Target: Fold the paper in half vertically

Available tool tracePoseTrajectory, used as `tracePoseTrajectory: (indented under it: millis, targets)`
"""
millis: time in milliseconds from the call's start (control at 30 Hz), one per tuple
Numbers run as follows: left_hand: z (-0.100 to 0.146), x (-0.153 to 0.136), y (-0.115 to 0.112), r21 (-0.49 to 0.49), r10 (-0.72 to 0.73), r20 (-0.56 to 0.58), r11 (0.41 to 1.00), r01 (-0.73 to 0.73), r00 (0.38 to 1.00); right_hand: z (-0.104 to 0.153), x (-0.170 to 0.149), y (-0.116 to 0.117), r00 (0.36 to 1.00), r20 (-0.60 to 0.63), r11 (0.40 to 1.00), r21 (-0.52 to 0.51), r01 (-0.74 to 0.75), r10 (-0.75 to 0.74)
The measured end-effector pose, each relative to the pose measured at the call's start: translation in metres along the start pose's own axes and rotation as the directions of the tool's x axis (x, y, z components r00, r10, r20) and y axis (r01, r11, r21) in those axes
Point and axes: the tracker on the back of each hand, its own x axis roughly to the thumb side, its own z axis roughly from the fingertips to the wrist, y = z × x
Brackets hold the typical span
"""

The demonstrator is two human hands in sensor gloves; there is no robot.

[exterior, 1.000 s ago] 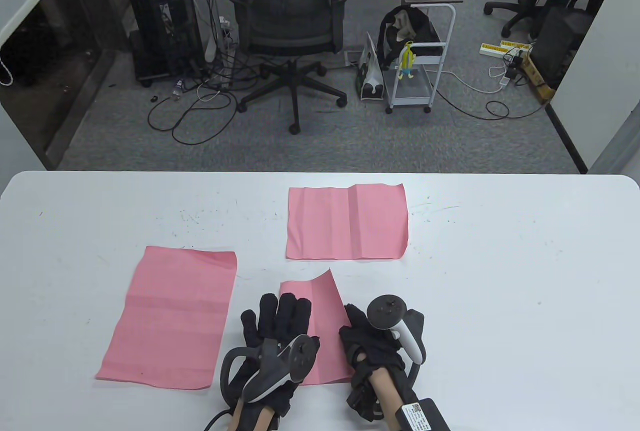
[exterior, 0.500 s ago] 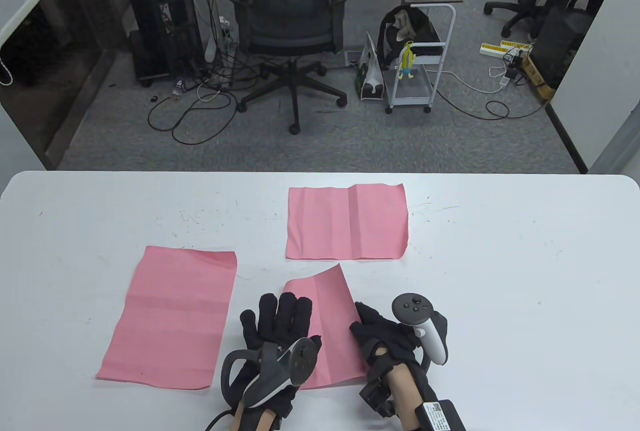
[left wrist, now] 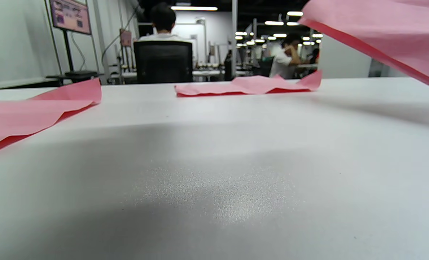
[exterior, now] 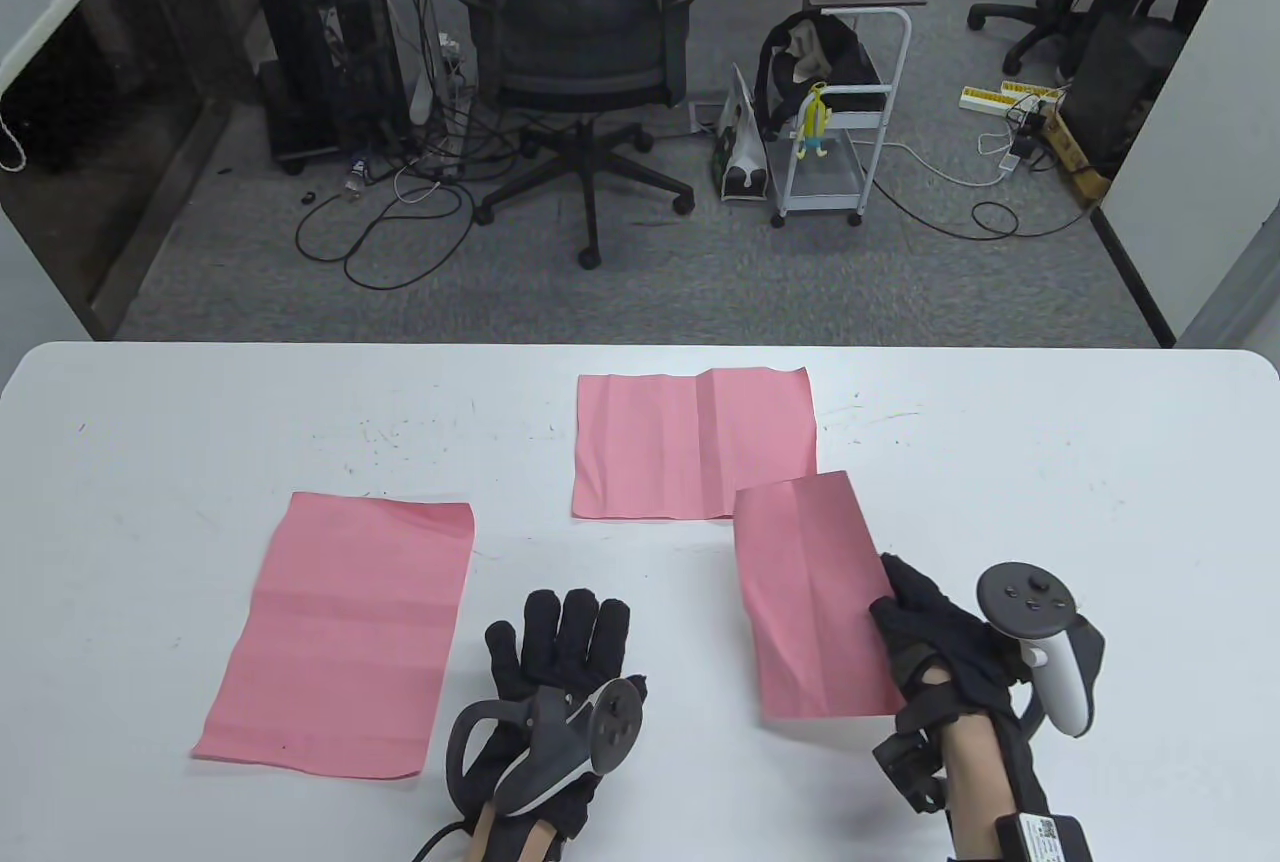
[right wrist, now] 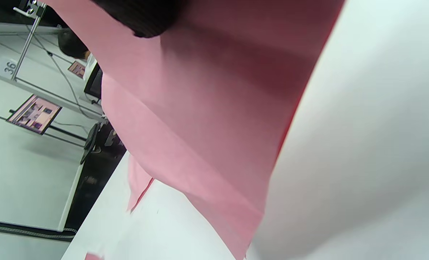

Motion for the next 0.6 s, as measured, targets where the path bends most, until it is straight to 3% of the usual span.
tracePoseTrajectory:
  millis: [300,467,600]
  targets:
    - [0.000,0.001,0.001,0.004,-0.013,0.000,1.000,0.013,1.000,-0.001,-0.042,-0.068,0.985,-0.166,0.992,-0.110,-0.063,0.044]
    - [0.001,0.001,0.002,-0.002,-0.021,-0.002,1.000,0.021,1.000,-0.008,-0.070,-0.084,0.953,-0.281,0.982,-0.111,-0.150,0.114]
    - [0.001,0.002,0.002,-0.009,-0.028,-0.005,1.000,0.028,1.000,-0.017,-0.090,-0.084,0.934,-0.325,0.976,-0.101,-0.191,0.149]
